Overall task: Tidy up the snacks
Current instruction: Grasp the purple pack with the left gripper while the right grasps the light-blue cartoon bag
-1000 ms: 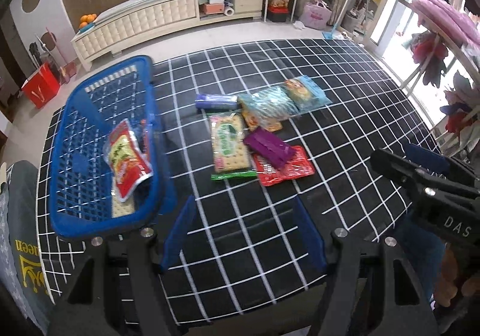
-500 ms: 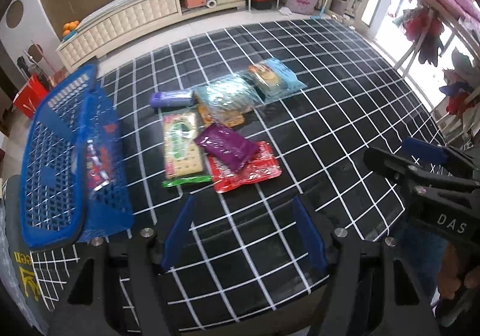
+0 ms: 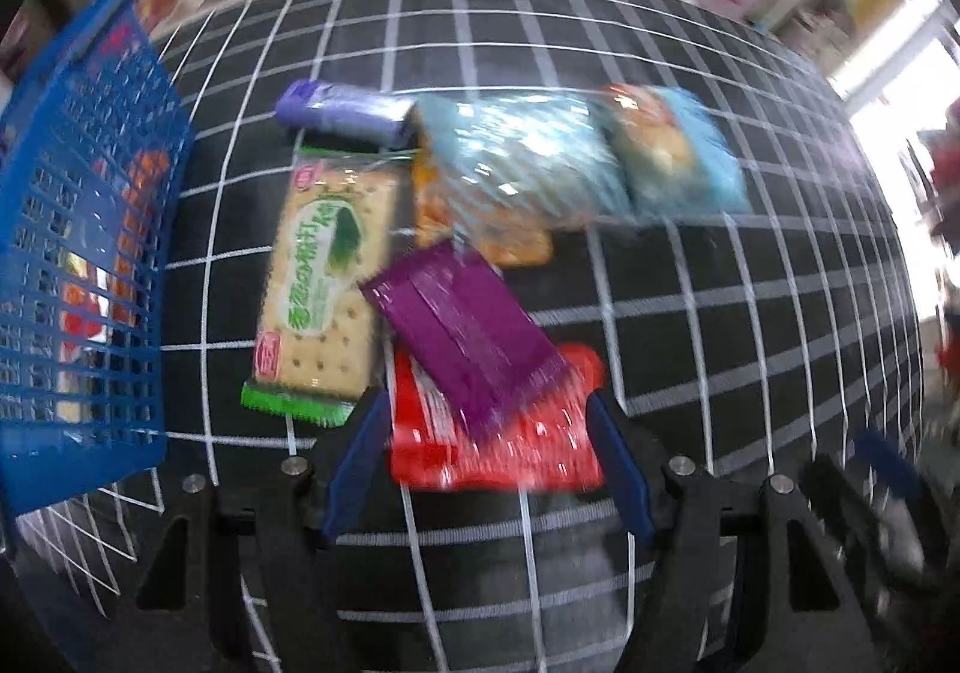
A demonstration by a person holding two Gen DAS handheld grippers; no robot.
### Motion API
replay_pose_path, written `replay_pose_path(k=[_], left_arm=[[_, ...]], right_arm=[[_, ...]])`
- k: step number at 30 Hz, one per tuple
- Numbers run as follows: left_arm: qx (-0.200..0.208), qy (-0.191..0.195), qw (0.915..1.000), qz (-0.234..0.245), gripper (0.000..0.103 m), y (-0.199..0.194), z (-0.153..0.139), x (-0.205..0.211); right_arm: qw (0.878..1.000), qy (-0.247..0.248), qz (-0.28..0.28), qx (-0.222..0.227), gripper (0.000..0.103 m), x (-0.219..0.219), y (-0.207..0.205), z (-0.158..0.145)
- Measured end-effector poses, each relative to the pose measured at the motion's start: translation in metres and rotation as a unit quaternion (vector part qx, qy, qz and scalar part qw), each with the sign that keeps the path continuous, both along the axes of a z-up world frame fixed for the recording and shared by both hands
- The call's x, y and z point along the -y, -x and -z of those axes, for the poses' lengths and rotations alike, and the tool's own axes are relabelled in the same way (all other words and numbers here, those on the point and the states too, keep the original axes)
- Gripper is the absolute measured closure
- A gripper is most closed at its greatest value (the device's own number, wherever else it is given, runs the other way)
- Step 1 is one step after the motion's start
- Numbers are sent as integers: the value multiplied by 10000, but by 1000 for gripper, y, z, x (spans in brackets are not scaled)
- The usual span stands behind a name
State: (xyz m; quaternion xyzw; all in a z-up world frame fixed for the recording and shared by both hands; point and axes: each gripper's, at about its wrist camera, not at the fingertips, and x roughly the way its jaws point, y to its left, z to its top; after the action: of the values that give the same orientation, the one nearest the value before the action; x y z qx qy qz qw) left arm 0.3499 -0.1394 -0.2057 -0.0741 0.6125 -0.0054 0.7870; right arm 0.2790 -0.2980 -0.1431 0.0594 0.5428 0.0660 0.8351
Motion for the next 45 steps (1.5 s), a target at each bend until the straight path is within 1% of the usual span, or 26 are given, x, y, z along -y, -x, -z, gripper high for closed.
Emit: replay_pose_path(k=[3, 6, 7, 9, 14, 16, 19, 22, 23, 26, 29, 30, 31, 32, 34, 37, 38, 40, 42, 43, 44, 45], left_arm=[[-143, 85, 9992, -355, 38, -19, 15, -7], [-288, 193, 9978, -564, 38, -33, 29, -11], [-190, 120, 9980, -588, 37, -35, 29, -10], [-164, -41, 9981, -598, 36, -40, 32, -7], [-198, -420, 9968, -654, 36, -36, 37, 4], [-158, -482, 9971, -575, 40, -31, 37, 12], [-204, -447, 9979, -426, 45, -31, 36, 17], [-204, -216, 9991, -287, 47, -21, 31, 17], [-178, -92, 9995, -260, 47, -18, 29, 15], [-27, 56, 9998, -173, 47, -6, 20, 11], [300, 22, 9995, -60, 49, 3, -5, 8], [424, -22, 9991, -30, 51, 4, -12, 8], [491, -46, 9988, -17, 67, 4, -18, 7], [564, -40, 9984, 13, 74, 3, -24, 7], [680, -38, 9976, 84, 76, -2, -33, 6], [742, -42, 9971, 131, 79, -18, -32, -3], [672, 44, 9977, 100, 79, -23, -29, -7], [599, 375, 9975, 47, 79, -36, -24, -22], [602, 483, 9970, 18, 79, -33, -17, -32], [562, 524, 9970, 70, 75, -31, -14, -35], [513, 570, 9970, 107, 71, -31, -13, -44], [475, 617, 9968, 149, 65, -30, -9, -46]], right_arm=[[10000, 18, -64, -38, 23, -1, -9, 4], [9999, 28, -113, -37, 23, 0, -13, 7], [9999, 33, -121, -31, 23, 0, -14, 7], [9999, 18, -123, -57, 23, 0, -17, 8], [9999, -9, -110, -100, 23, 0, -20, 10], [9999, -8, -106, -116, 23, 2, -22, 9], [9998, -74, -142, -89, 23, 4, -28, 5], [9997, -128, -212, 1, 23, 1, -40, -1], [9997, -53, -251, 40, 23, -3, -48, -3], [9991, 59, -398, 130, 23, -18, -68, -8], [9983, 211, -520, 165, 23, -33, -87, -10], [9980, 262, -552, 186, 23, -39, -93, -11], [9976, 336, -575, 195, 23, -44, -100, -11], [9973, 362, -603, 199, 23, -47, -104, -10], [9967, 438, -653, 193, 23, -53, -115, -7], [9961, 539, -698, 60, 23, -60, -131, 4], [9959, 523, -732, 20, 23, -61, -136, 7], [9955, 595, -741, -21, 23, -62, -142, 12], [9941, 739, -782, -100, 23, -65, -148, 19], [9937, 752, -808, -176, 23, -65, -151, 24], [9943, 596, -853, -253, 23, -65, -154, 28], [9946, 528, -851, -285, 23, -64, -156, 29]])
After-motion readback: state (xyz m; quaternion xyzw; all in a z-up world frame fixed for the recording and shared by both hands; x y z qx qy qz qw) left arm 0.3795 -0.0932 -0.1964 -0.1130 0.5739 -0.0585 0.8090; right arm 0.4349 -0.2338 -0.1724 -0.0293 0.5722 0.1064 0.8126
